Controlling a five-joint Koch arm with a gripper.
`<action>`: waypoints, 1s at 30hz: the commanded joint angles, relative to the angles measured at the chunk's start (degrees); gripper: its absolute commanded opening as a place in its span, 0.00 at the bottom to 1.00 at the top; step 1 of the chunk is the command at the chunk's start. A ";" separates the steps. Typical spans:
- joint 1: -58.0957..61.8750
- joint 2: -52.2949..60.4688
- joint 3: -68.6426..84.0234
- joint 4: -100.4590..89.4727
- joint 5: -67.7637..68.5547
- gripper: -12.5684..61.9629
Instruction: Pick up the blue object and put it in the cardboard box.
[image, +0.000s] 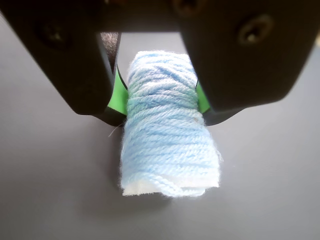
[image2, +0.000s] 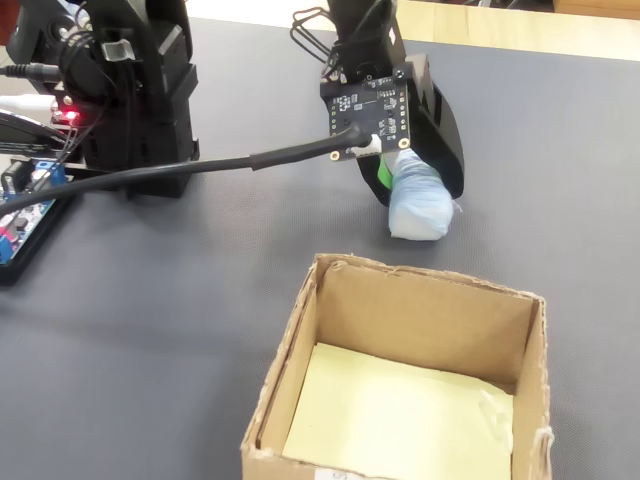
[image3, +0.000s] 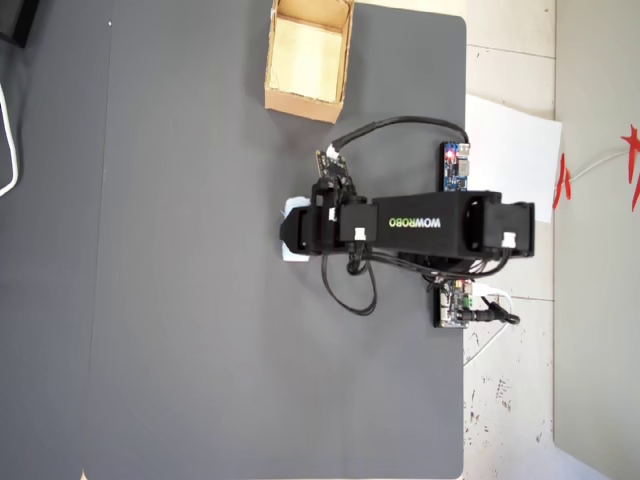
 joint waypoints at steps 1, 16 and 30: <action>0.88 1.85 -0.70 -7.38 3.16 0.32; 8.26 16.44 2.20 -24.35 -4.22 0.32; 33.13 16.17 -9.76 -25.84 -13.54 0.32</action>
